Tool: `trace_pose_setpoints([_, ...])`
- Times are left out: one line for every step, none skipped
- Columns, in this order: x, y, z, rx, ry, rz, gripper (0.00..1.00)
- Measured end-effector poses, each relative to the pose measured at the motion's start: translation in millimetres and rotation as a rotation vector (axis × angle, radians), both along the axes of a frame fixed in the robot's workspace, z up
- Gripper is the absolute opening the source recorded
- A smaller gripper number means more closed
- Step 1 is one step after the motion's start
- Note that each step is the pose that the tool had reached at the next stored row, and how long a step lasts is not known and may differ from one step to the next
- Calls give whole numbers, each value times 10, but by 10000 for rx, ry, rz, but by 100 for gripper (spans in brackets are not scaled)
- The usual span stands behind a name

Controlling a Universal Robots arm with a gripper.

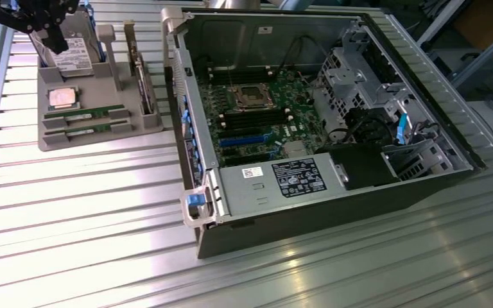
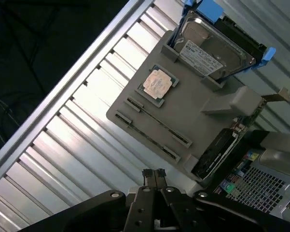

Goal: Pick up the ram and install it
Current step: 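Pick up the ram and move it above insertion slot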

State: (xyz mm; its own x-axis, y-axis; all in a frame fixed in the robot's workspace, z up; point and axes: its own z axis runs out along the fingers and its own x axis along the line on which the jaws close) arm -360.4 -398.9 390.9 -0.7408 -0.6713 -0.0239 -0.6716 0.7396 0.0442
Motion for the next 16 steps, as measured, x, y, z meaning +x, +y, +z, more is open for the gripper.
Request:
trace_pose_setpoints([0,0,0,0,0,163,11])
trace_pose_setpoints([0,0,0,0,0,365,11])
trace_pose_setpoints([0,0,0,1,0,486,11])
trace_pose_setpoints([0,0,0,0,0,596,11])
trace_pose_setpoints([0,0,0,1,0,775,11])
trace_pose_setpoints([0,0,0,0,0,1155,11])
trace_pose_setpoints([0,0,0,0,0,1405,11])
trace_pose_setpoints([0,0,0,0,0,1583,11])
trace_pose_setpoints([0,0,0,0,0,1967,11])
trace_pose_setpoints([0,0,0,0,0,2163,11])
trace_pose_setpoints([0,0,0,0,0,2393,11])
trace_pose_setpoints([0,0,0,0,-1,2498,11])
trace_pose_setpoints([0,0,0,0,0,2607,11])
trace_pose_setpoints([0,0,0,0,0,2761,11])
trace_pose_setpoints([0,0,0,0,0,2901,11])
trace_pose_setpoints([0,0,0,0,0,3136,11])
